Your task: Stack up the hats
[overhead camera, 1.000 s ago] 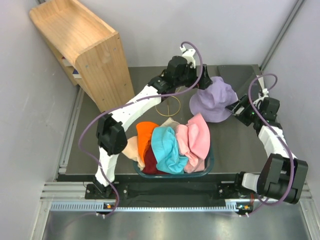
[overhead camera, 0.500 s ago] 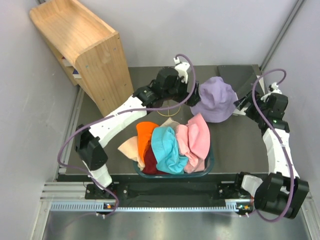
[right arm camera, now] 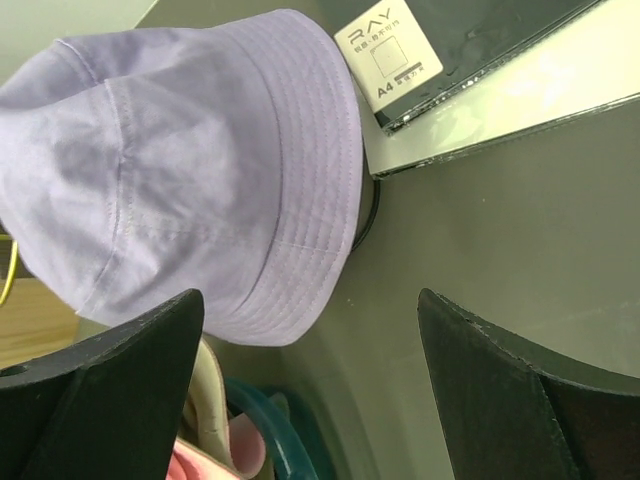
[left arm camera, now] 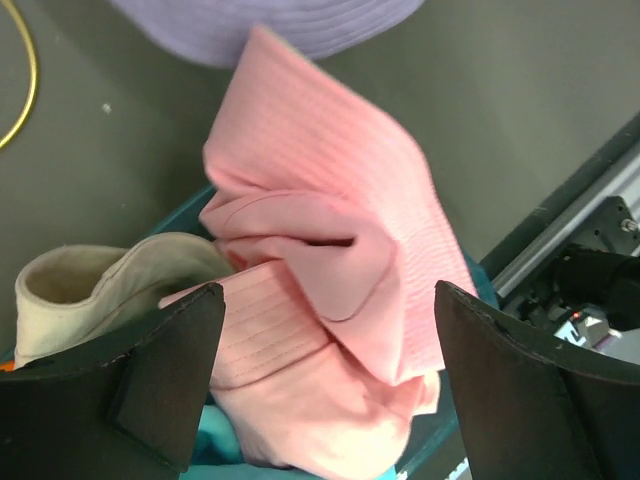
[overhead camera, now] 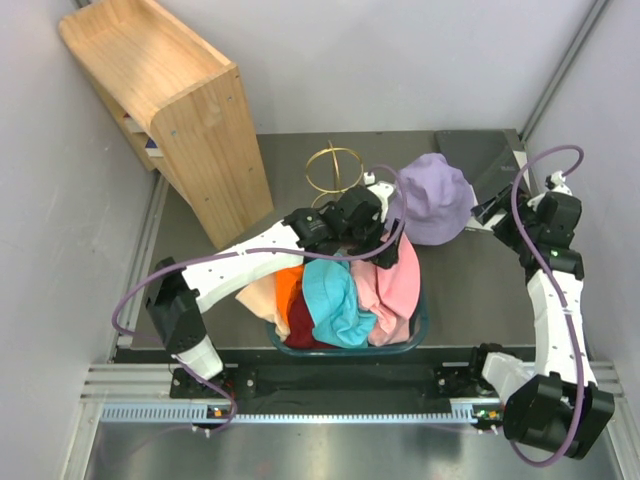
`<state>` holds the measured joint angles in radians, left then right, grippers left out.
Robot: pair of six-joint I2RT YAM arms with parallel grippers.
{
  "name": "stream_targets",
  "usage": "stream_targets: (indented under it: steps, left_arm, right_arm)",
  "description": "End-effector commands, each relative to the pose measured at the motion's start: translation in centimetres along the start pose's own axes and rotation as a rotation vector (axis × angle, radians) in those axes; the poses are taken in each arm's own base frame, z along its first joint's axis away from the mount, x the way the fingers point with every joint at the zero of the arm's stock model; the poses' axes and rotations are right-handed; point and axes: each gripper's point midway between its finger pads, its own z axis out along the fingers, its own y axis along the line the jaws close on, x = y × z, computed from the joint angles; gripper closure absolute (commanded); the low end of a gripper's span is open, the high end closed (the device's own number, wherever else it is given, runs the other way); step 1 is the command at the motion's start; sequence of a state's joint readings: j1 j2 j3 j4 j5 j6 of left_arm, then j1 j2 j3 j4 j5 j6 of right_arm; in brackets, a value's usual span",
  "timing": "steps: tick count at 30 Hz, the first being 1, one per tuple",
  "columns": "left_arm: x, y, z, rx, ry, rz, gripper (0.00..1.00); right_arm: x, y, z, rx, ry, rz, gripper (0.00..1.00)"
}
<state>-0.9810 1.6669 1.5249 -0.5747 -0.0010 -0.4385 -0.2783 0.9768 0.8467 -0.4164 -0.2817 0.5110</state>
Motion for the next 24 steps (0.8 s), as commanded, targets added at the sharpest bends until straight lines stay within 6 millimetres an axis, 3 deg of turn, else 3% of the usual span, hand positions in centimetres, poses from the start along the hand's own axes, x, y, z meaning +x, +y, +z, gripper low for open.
stream_targets:
  steps: [1,6,15,22,24]
  left_arm:
    - [-0.9,-0.1,-1.1,-0.002,-0.067,-0.077,0.11]
    - [-1.1,-0.8,0.2,0.03,-0.066,-0.101,0.16]
    - [-2.5,-1.1,0.0,0.023,-0.115,-0.097,0.21]
    - [-1.5,-2.5,1.6,0.106,-0.069,-0.109,0.35]
    - [-2.0,-3.1,1.7,0.132,-0.082,-0.112,0.41]
  right_arm:
    - [-1.8,1.4,-1.7,-0.032,-0.06,0.007,0.12]
    - [-2.5,2.1,-2.2,-0.048,-0.071,0.005,0.12]
    - [-2.2,2.5,-2.5,-0.062,-0.054,0.004,0.12]
    - [-2.1,2.7,-2.3,-0.076,-0.046,0.009,0.12]
    - [-2.6,2.9,-2.5,-0.078,-0.053,0.006,0.12]
